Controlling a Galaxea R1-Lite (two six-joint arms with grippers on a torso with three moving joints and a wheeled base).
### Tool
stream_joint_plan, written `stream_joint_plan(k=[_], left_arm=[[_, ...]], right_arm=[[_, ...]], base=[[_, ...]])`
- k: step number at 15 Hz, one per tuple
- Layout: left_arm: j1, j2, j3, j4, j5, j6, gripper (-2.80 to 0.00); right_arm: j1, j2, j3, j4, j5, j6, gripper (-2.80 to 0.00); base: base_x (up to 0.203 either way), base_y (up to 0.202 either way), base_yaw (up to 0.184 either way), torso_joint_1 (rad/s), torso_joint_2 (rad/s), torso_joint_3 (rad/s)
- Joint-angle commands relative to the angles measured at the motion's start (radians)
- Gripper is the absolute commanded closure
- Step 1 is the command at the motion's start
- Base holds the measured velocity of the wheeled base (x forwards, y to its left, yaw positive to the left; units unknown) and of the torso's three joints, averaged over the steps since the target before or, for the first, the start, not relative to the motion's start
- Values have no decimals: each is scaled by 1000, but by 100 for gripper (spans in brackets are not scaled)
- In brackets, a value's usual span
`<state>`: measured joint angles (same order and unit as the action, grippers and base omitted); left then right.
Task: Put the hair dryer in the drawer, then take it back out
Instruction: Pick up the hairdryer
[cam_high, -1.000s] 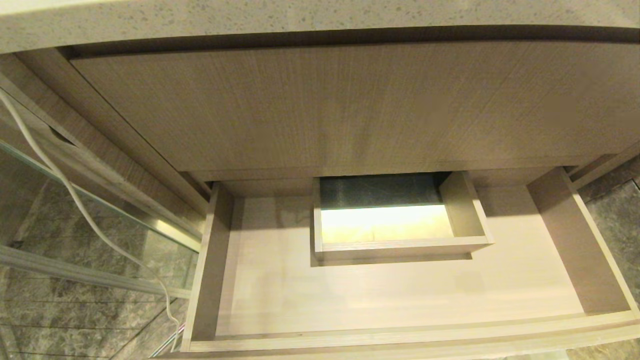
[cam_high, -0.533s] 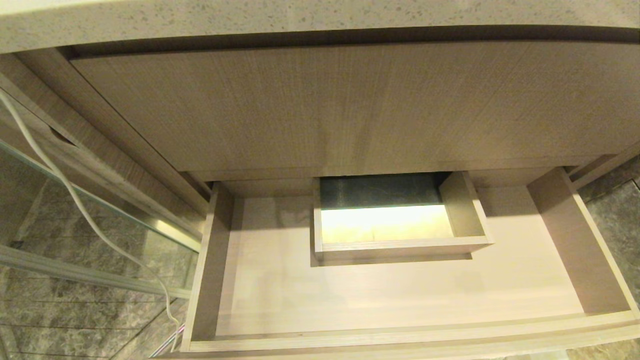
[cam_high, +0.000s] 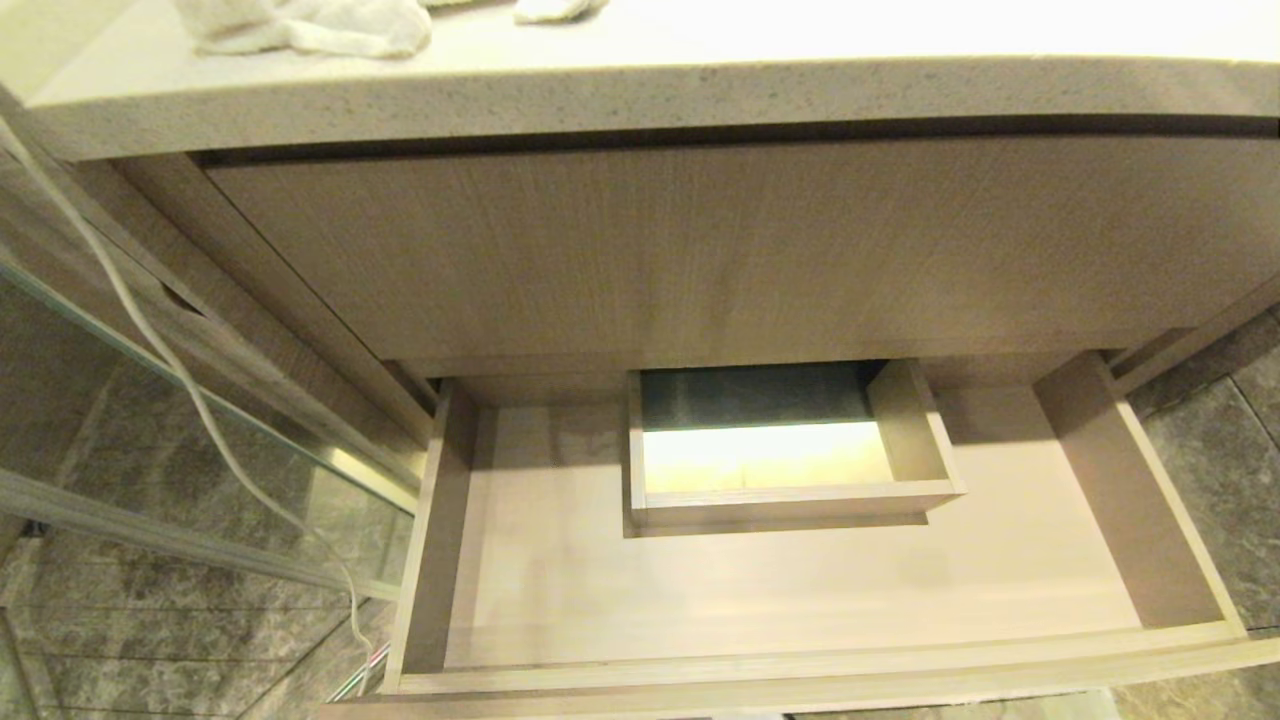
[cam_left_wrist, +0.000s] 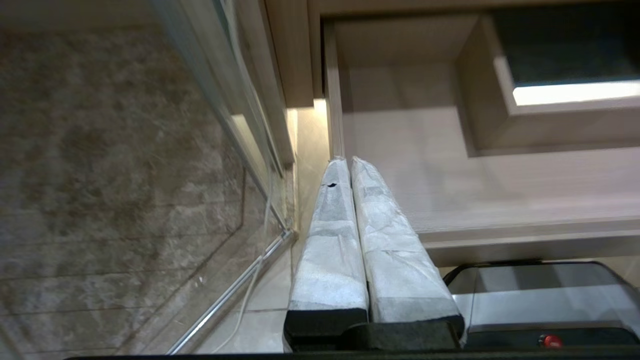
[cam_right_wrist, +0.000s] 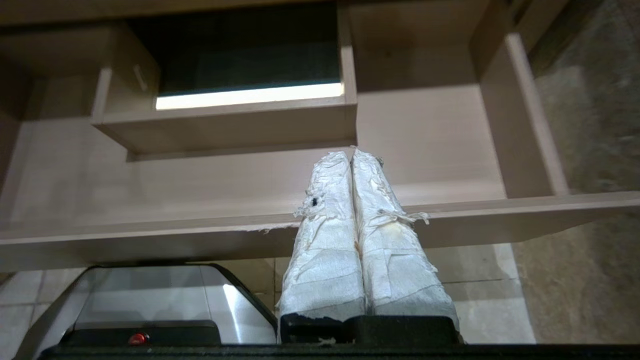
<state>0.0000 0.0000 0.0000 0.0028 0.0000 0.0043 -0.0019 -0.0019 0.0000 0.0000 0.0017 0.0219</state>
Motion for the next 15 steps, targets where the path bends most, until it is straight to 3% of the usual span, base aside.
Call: stream_joint_plan(k=[1, 15], left_arm=[[0, 0, 0, 0, 0, 0, 0], [0, 0, 0, 0, 0, 0, 0]], right_arm=[[0, 0, 2, 0, 1, 0, 0], [0, -1, 2, 0, 0, 0, 0]], base=[[0, 0, 0, 69, -477, -205], [0, 0, 0, 319, -521, -245]])
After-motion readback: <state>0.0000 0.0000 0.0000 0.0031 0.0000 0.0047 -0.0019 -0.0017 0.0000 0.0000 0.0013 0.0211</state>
